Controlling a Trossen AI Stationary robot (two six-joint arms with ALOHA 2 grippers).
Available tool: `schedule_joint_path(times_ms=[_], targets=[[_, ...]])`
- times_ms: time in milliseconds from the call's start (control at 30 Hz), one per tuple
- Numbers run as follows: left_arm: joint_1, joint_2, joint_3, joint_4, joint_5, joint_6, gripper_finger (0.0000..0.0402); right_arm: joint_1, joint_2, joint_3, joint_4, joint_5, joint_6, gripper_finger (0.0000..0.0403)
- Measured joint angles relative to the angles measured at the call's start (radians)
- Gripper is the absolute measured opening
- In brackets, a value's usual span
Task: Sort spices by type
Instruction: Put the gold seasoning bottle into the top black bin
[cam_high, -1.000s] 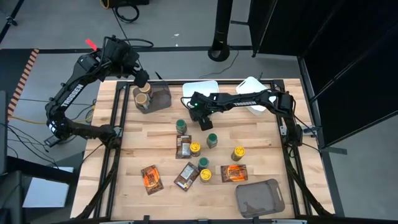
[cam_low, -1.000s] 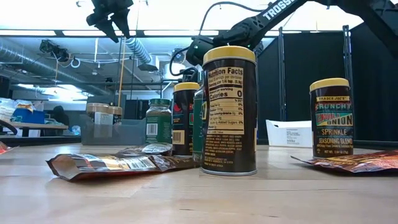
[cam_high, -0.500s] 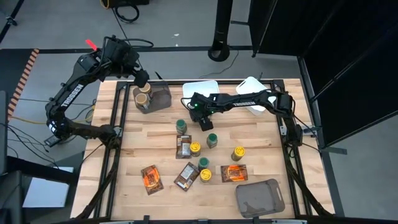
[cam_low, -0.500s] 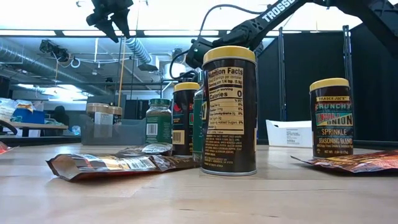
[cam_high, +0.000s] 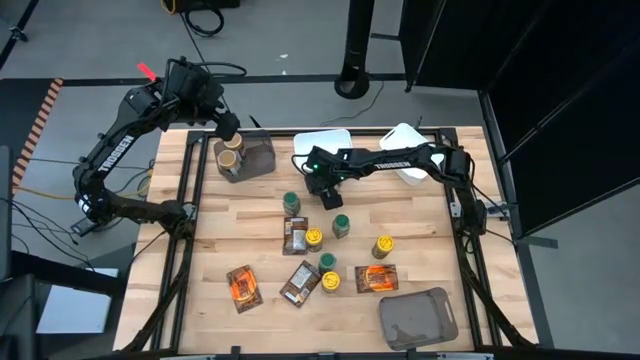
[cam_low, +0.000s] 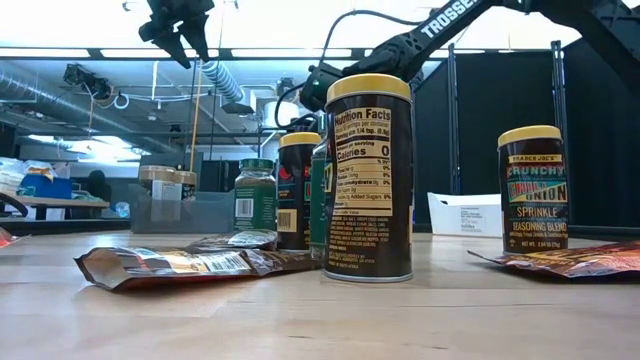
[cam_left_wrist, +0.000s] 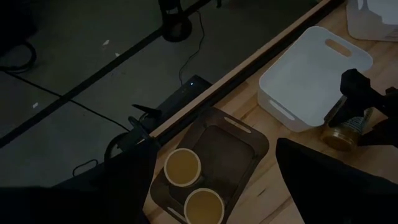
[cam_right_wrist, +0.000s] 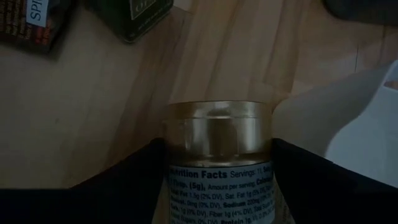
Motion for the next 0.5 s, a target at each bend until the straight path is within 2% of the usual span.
schedule_joint_path(times_ms=[300,500], targets=[[0.000,0.000,0.000,0.000,0.000,0.000,0.0337,-0.004,0.001,0.000,-0.001,-0.002,0.000,0.0290],[0.000,0.000,0.000,0.000,0.000,-0.001,0.0337,0.000,-0.003,-0.027,0.020,0.035,0.015,0.0258]])
